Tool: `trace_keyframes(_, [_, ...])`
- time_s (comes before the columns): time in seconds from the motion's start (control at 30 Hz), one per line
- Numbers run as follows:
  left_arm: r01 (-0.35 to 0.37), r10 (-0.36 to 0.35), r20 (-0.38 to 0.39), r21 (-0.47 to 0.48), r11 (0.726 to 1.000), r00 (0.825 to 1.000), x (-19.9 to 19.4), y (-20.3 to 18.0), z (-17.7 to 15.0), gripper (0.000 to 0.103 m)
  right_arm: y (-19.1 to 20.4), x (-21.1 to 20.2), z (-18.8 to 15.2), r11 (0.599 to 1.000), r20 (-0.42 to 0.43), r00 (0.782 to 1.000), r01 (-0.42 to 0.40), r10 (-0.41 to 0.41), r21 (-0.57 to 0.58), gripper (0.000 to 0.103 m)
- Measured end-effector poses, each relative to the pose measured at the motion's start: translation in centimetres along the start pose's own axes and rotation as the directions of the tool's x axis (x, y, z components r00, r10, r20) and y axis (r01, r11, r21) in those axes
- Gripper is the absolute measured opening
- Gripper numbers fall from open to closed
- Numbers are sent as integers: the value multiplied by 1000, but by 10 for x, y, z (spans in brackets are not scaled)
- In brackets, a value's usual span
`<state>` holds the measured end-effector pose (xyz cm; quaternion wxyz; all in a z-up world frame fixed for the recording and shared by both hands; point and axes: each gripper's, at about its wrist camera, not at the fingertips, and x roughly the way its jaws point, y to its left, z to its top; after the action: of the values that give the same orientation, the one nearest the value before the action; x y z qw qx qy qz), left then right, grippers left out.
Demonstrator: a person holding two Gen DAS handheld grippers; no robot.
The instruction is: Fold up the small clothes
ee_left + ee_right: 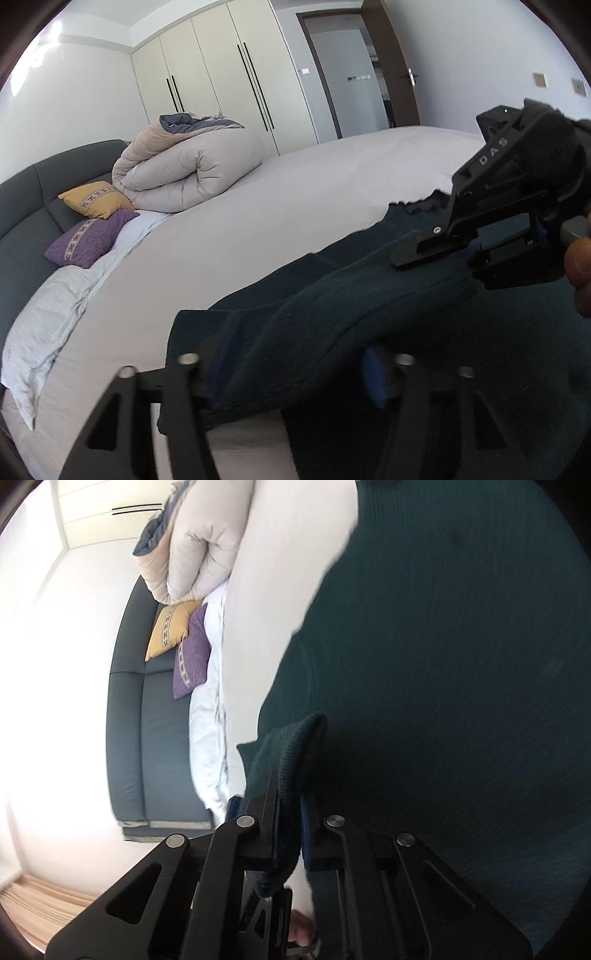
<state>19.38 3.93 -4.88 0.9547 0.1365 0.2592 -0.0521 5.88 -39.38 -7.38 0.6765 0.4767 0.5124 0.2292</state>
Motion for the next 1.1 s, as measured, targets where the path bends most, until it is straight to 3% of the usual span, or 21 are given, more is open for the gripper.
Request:
trace_keyframes(0.03, [34,-33,33,-29,999,999,-7,4,3,83,5,-12,7,999,26,999,23,-22,-26,7])
trace_keyframes(0.1, [86,-79,86,-79,993,993,-18,15,10,85,13,-38,21,994,81,994,84,-78,-75,7])
trace_keyframes(0.2, [79,-67,94,-138,987,993,-17,35,14,85,13,-77,42,974,156,971,197,-178,-111,7])
trace_keyframes(0.23, [75,-64,73,-164,984,995,-12,43,13,82,10,-90,48,967,175,963,227,-206,-111,7])
trace_keyframes(0.3, [90,-87,21,-245,965,996,3,63,10,65,-1,-113,61,944,227,930,316,-288,-98,7])
trace_keyframes(0.43, [137,-181,-76,-395,908,980,37,89,-1,38,-25,-143,80,919,281,887,392,-367,-38,7])
trace_keyframes(0.57, [176,-256,-117,-462,869,959,56,91,-14,30,-38,-142,91,903,295,863,429,-410,-2,7])
trace_keyframes(0.7, [191,-253,-111,-396,898,961,56,78,-11,30,-45,-138,92,905,309,860,426,-405,2,7])
trace_keyframes(0.83, [186,-230,-133,-279,942,964,55,53,-7,30,-19,-110,111,892,317,848,452,-424,-17,7])
trace_keyframes(0.93, [180,-217,-167,-213,960,962,60,37,-9,25,-12,-120,119,886,332,840,463,-429,-29,7])
trace_keyframes(1.0, [183,-220,-182,-199,963,959,63,32,-11,25,-29,-151,104,882,338,837,470,-431,-39,7])
trace_keyframes(1.1, [172,-207,-216,-167,971,954,67,24,-14,25,-33,-159,104,859,341,817,510,-464,-52,7])
